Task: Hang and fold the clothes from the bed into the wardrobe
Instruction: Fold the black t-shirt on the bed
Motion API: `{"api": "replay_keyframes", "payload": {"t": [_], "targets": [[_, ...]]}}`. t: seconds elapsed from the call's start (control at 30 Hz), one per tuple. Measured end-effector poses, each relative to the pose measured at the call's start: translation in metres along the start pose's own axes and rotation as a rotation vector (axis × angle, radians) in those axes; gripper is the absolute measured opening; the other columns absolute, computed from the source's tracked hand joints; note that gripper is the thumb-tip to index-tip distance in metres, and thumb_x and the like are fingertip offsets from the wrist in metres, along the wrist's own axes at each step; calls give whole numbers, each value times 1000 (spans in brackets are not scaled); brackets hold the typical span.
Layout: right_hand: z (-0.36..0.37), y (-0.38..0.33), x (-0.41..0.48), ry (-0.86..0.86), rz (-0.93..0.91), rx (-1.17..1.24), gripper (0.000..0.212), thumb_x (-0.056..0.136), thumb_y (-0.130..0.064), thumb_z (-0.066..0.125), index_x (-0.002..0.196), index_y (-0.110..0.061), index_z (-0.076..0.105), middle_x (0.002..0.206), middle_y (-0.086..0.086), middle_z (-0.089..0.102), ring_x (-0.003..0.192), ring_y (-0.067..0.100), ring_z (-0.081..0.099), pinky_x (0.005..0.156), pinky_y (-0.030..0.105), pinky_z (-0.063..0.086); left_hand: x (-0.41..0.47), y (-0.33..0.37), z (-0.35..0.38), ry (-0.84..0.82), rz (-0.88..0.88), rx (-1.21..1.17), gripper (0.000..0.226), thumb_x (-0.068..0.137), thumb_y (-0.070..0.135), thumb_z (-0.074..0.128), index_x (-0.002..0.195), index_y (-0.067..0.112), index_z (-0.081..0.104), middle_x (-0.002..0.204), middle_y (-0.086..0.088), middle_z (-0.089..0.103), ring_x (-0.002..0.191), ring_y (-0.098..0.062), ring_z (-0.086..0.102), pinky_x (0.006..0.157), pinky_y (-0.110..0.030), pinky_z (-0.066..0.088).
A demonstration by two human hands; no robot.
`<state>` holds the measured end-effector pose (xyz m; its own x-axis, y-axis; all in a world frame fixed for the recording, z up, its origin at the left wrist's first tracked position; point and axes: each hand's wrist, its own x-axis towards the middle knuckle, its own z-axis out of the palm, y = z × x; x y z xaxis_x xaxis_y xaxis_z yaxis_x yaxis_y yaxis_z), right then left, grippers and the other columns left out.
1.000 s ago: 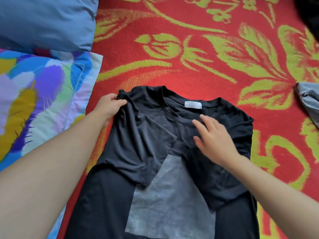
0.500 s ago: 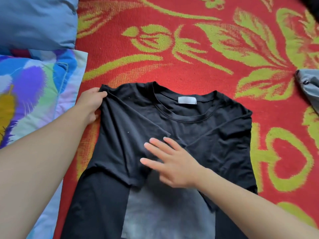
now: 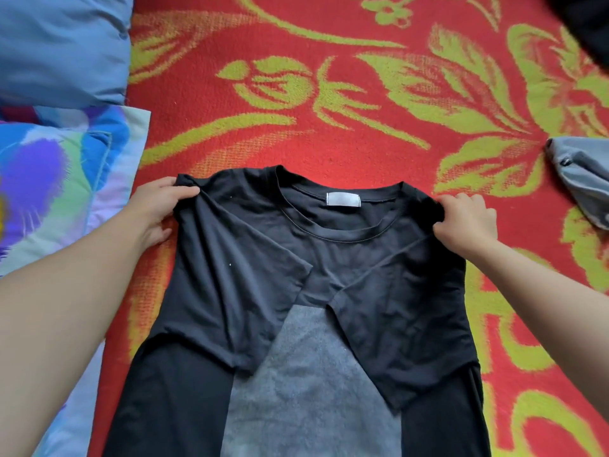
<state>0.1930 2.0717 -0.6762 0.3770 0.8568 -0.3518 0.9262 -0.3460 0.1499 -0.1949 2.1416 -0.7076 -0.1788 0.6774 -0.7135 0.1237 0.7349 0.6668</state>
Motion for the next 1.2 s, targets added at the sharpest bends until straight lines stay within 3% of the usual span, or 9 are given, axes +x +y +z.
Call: {"api": "replay_keyframes", "payload": {"t": [0.1,0.3,0.5,0.6,0.7,0.87,1.0,1.1,1.2], "targets": [[2,13,-14,160,-24,96,9,85,-8,53,89,-4,59,95,16,55,105,35,41,79,38,27,-7,5,-3,-31,2,-40,17,89,17,56,74,23,53,80,15,55,76,-4,46,78,-34,27],[-5,51,-65,302,-228,502,36,70,-28,53,87,0,66,100,13,65,102,31,53,85,40,36,-49,-6,-59,-227,281,-65,13,81,9,61,79,22,67,83,13,67,83,-2,60,78,-32,47],[12,84,-145,209,-556,296,25,69,-28,45,74,-8,59,68,4,61,70,22,56,72,28,28,-111,-74,-121,-154,513,562,42,78,-8,66,78,34,72,69,19,69,64,6,59,65,-5,43],[46,93,-181,132,-864,4,14,65,-24,49,74,-19,39,61,0,54,69,22,51,63,32,30,-134,-107,-122,-217,667,883,35,70,29,53,100,43,62,99,30,64,83,10,59,77,-8,40],[80,96,-199,-102,-935,-249,34,56,-38,68,67,-19,42,59,-2,49,59,22,52,57,32,31,-137,-150,-116,-213,1000,1294,31,65,21,40,95,28,48,104,11,57,93,-6,54,81,-33,37],[78,66,-195,70,-838,-162,70,96,-59,16,58,-14,57,55,1,48,50,23,51,45,28,38,-159,-163,-78,20,1031,1420,40,60,13,43,98,23,53,114,-20,58,107,-32,50,84,-55,36],[66,40,-182,157,-712,-152,31,79,-33,50,82,-7,67,83,14,63,75,33,62,54,35,45,-177,-169,-38,-140,1125,1487,41,88,32,33,125,25,51,143,-19,40,132,-35,34,96,-52,30],[65,33,-172,22,-470,-93,53,68,-21,66,119,-5,62,123,24,57,113,39,57,78,46,51,-175,-179,-23,-175,1091,1526,44,100,45,14,127,28,45,147,-17,38,143,-33,16,97,-58,28],[60,38,-157,-96,-305,-91,71,88,-23,53,149,-14,19,156,8,18,144,25,16,111,45,21,-151,-142,-12,85,1019,1446,46,86,27,42,132,21,44,137,-19,48,130,-38,33,93,-64,35]]}}
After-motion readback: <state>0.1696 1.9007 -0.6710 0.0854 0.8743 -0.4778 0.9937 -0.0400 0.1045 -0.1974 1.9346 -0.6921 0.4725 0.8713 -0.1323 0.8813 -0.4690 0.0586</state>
